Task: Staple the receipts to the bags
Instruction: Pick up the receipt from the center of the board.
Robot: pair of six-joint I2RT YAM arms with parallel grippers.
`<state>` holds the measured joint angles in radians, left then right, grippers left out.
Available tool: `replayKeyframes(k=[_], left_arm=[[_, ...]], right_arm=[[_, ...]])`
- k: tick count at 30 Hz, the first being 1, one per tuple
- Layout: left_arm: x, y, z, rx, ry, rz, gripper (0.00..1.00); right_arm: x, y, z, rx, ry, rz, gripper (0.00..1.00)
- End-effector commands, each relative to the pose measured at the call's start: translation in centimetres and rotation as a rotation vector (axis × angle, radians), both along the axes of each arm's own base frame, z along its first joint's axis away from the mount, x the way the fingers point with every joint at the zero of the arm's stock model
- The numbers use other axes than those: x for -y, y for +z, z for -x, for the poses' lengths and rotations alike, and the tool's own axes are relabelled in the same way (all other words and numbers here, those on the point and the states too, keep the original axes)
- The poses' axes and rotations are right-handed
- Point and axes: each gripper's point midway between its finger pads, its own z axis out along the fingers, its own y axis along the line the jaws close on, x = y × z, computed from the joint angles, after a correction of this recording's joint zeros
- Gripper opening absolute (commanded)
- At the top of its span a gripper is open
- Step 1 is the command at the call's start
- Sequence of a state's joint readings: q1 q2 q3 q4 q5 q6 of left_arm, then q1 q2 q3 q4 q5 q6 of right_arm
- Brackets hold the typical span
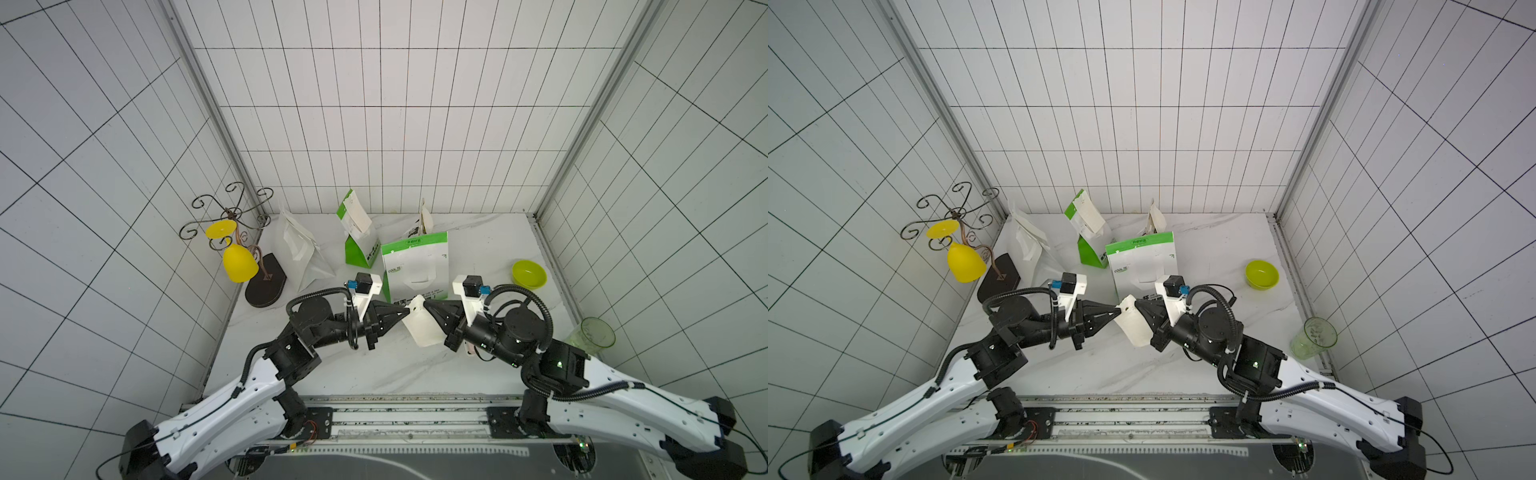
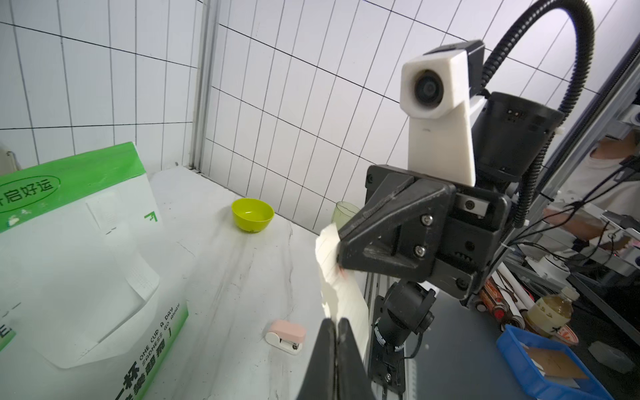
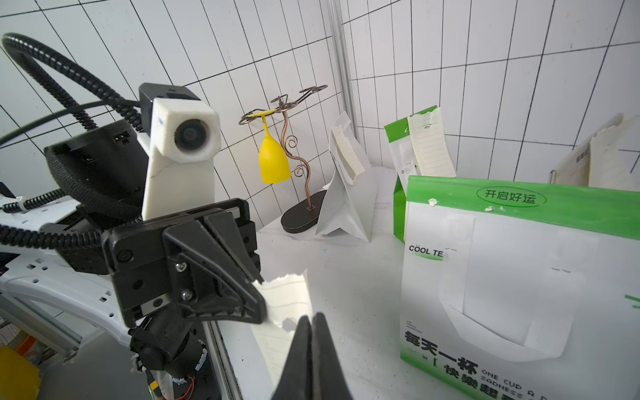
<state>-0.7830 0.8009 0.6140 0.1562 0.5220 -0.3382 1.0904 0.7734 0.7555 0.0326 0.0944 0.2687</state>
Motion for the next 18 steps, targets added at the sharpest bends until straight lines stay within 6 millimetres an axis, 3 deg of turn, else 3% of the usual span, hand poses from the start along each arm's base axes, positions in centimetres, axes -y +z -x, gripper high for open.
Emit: replayKeyframes(k=[1, 2, 3, 6, 12, 18], left_arm=[[-0.4, 0.8, -0.7, 0.025, 0.054, -0.045, 0.0], [-0.4, 0.9, -0.5, 0.028, 0.044, -0.05, 0.0], [-0.3, 1.0, -0.3, 0.034, 0.03, -0.057, 0.0], [0.0, 1.1, 0.7, 0.038, -0.032, -0.073, 0.0], [0.3, 0.5, 1.3, 0.033, -0.078, -0.117, 0.0], [0.5, 0.0, 2.2, 0.035, -0.143, -0.158, 0.0]], right_arm=[[0.3, -2.1, -0.4, -0.057, 0.039, 0.051, 0.3], [0.4, -1.9, -0.3, -0.057, 0.07, 0.056, 0.43], [0.4, -1.9, -0.1, -0.059, 0.097, 0.065, 0.49], [-0.1, -1.4, 0.9, -0.061, 0.234, 0.093, 0.6], [0.0, 0.3, 2.1, -0.019, 0.336, 0.08, 0.62], [0.2, 2.1, 3.1, 0.011, 0.416, 0.061, 0.57]])
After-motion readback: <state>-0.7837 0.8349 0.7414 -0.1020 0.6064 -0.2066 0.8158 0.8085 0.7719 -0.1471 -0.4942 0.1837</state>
